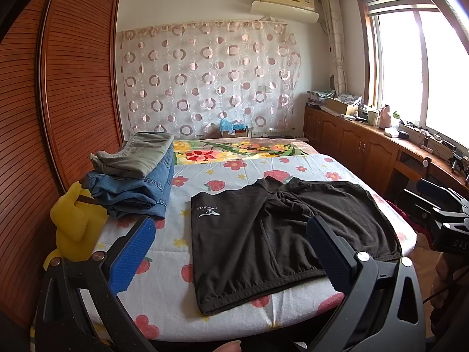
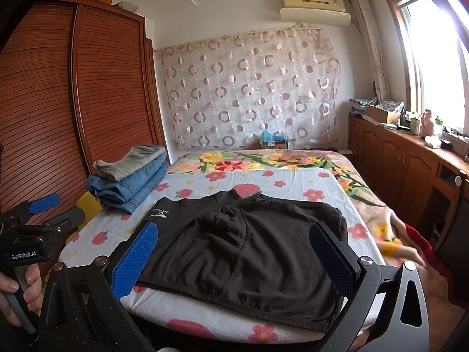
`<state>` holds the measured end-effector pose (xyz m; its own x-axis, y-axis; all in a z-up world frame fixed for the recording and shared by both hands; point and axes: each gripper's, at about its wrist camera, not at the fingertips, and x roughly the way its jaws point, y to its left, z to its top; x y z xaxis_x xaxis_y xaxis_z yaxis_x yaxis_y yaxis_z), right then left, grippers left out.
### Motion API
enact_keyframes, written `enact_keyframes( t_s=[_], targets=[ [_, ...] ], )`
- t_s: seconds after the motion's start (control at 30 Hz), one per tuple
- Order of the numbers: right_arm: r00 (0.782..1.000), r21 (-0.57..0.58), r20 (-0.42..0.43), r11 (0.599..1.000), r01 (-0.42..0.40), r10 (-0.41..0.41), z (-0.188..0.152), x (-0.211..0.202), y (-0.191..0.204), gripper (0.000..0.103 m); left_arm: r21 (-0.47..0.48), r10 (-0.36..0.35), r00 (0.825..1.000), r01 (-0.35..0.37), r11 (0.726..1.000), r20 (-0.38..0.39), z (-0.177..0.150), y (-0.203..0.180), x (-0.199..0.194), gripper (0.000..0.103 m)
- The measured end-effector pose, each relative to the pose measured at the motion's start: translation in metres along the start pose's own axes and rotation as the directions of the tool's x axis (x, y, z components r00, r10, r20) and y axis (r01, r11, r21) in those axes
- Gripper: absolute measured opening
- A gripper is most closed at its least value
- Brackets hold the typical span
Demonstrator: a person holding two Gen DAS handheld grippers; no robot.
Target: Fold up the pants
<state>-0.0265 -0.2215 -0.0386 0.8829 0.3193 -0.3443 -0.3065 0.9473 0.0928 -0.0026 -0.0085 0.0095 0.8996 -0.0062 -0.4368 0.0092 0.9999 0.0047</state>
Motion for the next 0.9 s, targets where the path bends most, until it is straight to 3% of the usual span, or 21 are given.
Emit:
enact_keyframes(
  t_s=[0.9],
  targets=[
    [1.000,-0.002,0.000,1.000,0.001,-0.001,0.0012,-0.0004,0.0006,0.103,0.000,0.002,1.000,-0.002,1.000,0.008,0.0020,-0.0029,-0.0035,0.103]
  ],
)
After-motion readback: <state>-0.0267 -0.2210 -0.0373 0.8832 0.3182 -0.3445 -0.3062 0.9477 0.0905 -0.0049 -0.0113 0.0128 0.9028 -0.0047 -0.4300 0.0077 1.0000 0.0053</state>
